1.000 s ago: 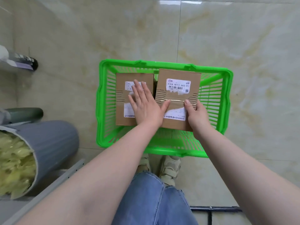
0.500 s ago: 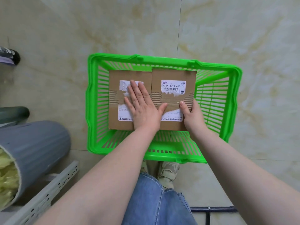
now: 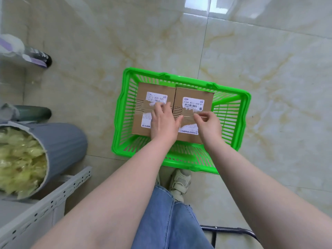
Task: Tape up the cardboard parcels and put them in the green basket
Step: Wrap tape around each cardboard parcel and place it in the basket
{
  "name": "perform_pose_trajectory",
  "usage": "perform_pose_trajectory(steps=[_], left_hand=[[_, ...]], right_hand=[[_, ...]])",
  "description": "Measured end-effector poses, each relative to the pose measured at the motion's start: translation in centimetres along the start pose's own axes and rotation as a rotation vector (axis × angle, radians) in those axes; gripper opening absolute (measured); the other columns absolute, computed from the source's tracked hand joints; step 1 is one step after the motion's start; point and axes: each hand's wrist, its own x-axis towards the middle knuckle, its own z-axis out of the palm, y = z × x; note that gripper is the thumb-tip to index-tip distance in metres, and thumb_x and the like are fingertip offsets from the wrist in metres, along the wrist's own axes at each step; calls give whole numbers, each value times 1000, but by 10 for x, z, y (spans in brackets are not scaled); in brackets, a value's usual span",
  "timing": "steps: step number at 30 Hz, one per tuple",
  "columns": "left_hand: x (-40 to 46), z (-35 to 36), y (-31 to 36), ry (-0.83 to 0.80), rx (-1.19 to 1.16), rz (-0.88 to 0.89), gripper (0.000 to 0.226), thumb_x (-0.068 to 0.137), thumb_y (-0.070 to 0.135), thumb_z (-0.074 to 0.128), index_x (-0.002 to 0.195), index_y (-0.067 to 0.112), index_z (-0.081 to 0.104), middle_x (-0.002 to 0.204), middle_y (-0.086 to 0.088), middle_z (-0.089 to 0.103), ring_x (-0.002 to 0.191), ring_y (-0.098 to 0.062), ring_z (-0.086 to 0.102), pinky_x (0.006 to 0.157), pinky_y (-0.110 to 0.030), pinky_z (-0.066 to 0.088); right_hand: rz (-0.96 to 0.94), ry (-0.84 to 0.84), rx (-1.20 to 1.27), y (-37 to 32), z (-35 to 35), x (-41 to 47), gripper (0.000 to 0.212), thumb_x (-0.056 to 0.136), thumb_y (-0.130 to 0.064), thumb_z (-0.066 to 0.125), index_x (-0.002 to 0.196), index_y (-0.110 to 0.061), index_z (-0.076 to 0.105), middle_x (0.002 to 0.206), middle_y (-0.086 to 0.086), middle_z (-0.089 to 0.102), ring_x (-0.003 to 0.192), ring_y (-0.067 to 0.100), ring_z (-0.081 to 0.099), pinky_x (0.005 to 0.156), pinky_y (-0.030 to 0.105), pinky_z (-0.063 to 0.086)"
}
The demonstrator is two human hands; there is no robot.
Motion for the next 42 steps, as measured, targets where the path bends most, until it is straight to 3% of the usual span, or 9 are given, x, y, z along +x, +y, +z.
perform_pose_trajectory(steps=[2,4,7,10,17,28,33,38,42], left_hand=[[-23,-30,-1,-23,-221,-55,38,97,32,60,128,10,55,128,-9,50,115,-25,50,98,-32,40],[-53,-66,-1,-38,-494,-136,21,96,22,62,112,9,62,109,-6,61,97,-19,56,82,-23,41],[-110,-124,-8,-42,-842,-259,4,99,13,57,102,11,59,96,-5,62,85,-15,57,75,-24,44],[-185,-179,-28,22,-1017,-309,11,101,12,52,93,15,59,86,1,63,76,-6,57,66,-15,46],[-387,-267,-88,443,-1377,-438,18,102,14,50,92,15,63,83,4,67,74,-4,63,66,-15,50],[-656,-292,-180,1245,-1708,-572,19,101,15,52,85,18,63,74,8,69,72,-6,64,68,-17,50],[-722,-292,-241,1404,-1743,-650,21,100,14,54,82,18,64,79,3,67,70,-8,62,65,-18,49],[-759,-308,-312,1321,-1710,-644,13,99,17,57,87,17,60,83,1,61,73,-9,58,70,-21,48],[-764,-337,-354,1169,-1579,-634,4,98,21,60,100,17,60,88,-1,60,84,-16,56,85,-31,49]], right_hand=[[-41,-153,169,-25,-10,-36,8,94,-16,62,92,-8,65,86,11,69,72,16,60,77,35,52],[-77,-276,226,-50,-24,-74,12,94,-11,62,82,-12,63,75,6,65,63,10,56,64,22,49],[-123,-452,217,-87,-44,-135,12,92,-9,64,81,-13,64,75,4,65,63,8,55,62,18,48],[-199,-638,145,-119,-58,-202,9,89,-9,68,82,-13,65,79,7,64,66,9,56,65,19,47],[-415,-983,-116,-157,-40,-373,8,86,-5,70,84,-12,66,74,3,63,63,7,55,63,18,44],[-677,-1435,-520,-124,54,-651,10,89,-17,71,80,-18,67,78,-6,70,70,5,63,72,20,52],[-771,-1326,-444,-95,109,-740,6,89,-18,70,86,-15,66,80,-2,63,74,11,59,72,24,51],[-933,-801,-204,-89,160,-785,37,82,-33,76,109,-14,59,106,1,63,98,19,60,85,30,49],[-916,-465,-228,-101,175,-794,66,75,-42,81,126,-13,51,128,8,52,121,27,48,103,42,43]])
